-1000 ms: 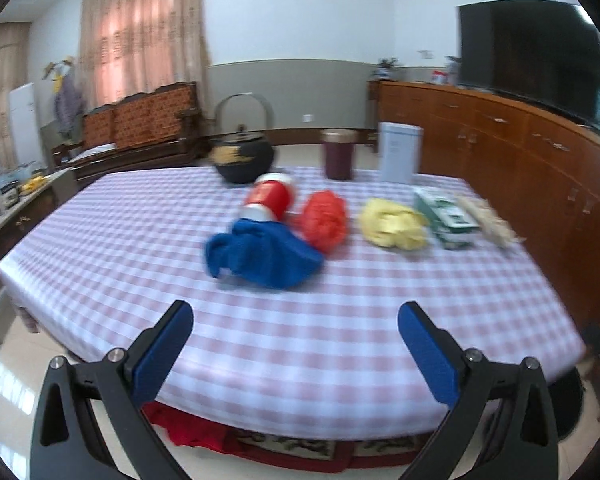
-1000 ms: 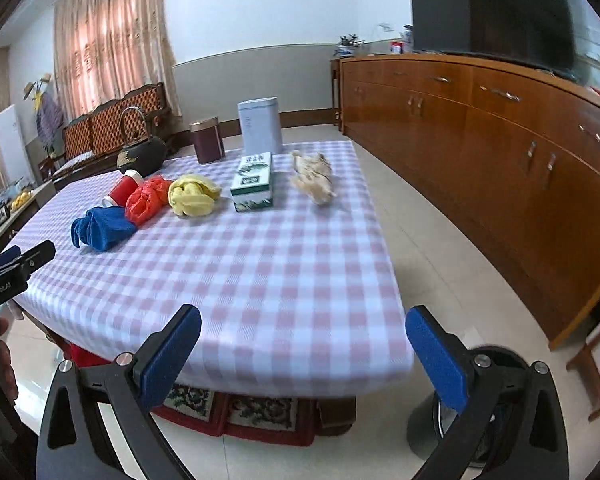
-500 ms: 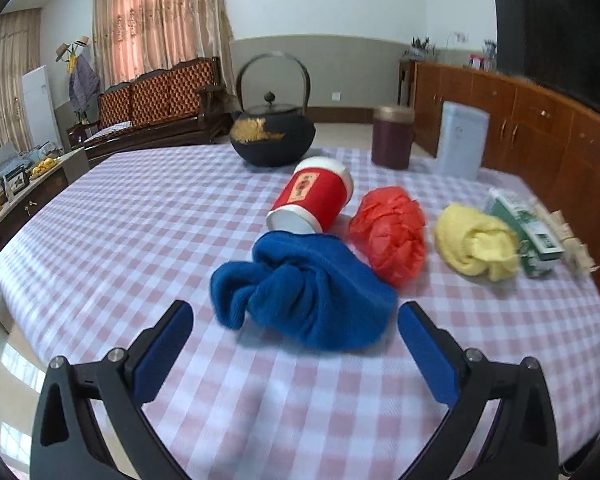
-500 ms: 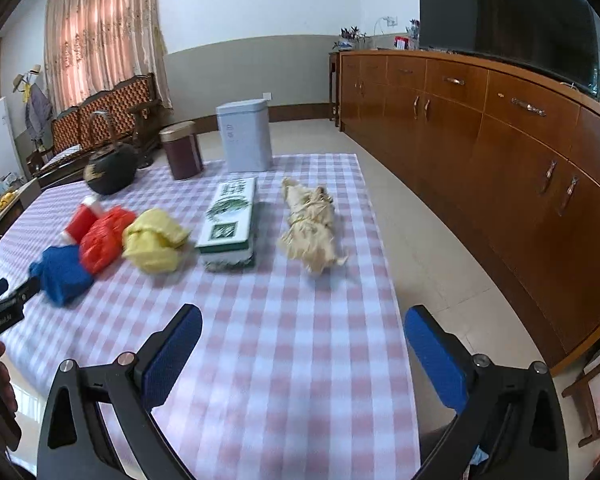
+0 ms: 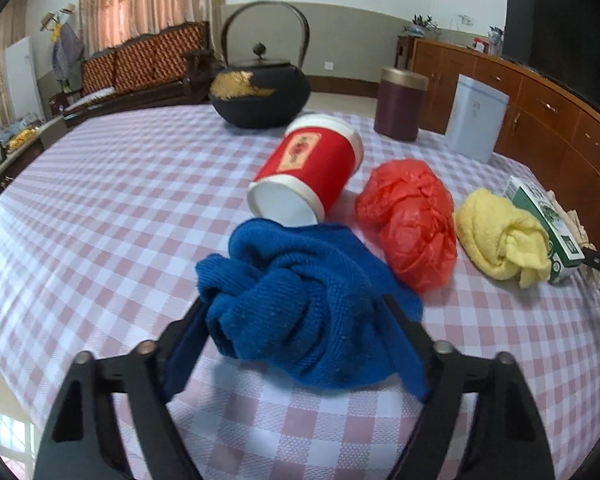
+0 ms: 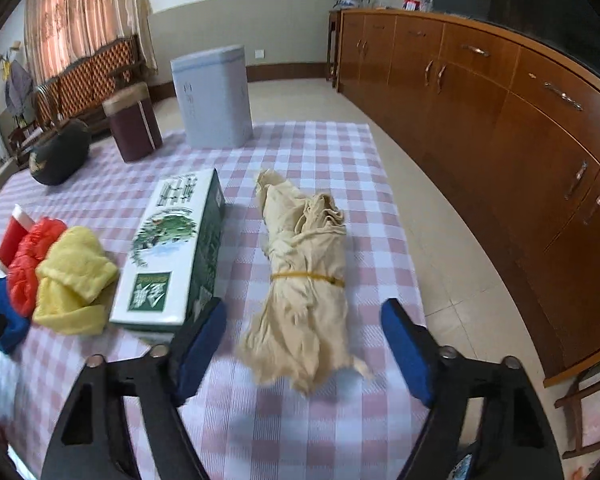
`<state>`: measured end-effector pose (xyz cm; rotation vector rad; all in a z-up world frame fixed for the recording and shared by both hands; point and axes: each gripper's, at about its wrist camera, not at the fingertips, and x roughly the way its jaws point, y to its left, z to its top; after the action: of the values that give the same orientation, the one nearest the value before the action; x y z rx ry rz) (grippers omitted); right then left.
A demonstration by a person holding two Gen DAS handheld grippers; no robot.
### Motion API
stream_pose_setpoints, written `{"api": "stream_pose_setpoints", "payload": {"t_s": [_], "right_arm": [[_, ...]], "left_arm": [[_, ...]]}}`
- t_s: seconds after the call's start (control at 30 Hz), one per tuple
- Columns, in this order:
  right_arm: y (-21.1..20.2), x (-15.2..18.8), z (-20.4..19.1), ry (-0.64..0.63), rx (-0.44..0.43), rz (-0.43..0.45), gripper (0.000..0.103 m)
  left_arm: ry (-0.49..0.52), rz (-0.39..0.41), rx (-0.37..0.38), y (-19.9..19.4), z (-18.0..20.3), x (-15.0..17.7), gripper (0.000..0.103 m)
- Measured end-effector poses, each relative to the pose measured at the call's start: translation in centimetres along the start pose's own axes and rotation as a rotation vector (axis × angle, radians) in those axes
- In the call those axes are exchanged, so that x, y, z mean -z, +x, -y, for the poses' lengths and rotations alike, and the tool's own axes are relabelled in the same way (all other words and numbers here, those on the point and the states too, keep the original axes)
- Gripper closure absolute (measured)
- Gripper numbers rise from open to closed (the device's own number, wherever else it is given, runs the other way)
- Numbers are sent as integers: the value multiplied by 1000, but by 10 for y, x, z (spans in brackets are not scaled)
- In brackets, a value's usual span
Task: Collect trash
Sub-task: 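Grasp the blue towel with the left tool while the right tool grasps the beige cloth bundle, then carry the blue towel and beige bundle in both tools over the black bin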
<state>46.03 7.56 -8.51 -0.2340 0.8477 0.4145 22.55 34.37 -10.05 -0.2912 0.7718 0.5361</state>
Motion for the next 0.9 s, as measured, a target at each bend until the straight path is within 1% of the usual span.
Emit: {"api": "stream_pose_setpoints", "payload": {"t_s": [0.03, 0.07, 0.13, 0.17, 0.23, 0.33, 0.53, 0.7, 0.9], "right_arm": [[4, 0, 0, 1, -5, -12, 38], [6, 0, 0, 1, -6, -21, 56], [10, 2, 3, 10, -1, -33, 73], [7, 3, 6, 18, -11, -26, 78], [2, 5, 9, 24, -15, -12, 87], [-11, 10, 11, 32, -24, 13, 90], [-53, 30, 12, 23, -25, 77, 91], [-86, 47, 15, 33, -33, 109, 91], [-126, 70, 18, 38, -34, 133, 91]], "left_arm": [[-10, -2, 9, -2, -2, 0, 33], [-21, 14, 13, -5, -3, -1, 36], [-21, 1, 21, -1, -4, -3, 46], [-23, -13, 36, 4, -3, -6, 49], [-19, 0, 59, 2, -2, -7, 63], [-17, 26, 84, -6, -5, -6, 70], [1, 86, 99, -39, -3, -1, 72], [17, 108, 105, -61, 1, 0, 72], [55, 129, 120, -91, 15, 10, 72]]}}
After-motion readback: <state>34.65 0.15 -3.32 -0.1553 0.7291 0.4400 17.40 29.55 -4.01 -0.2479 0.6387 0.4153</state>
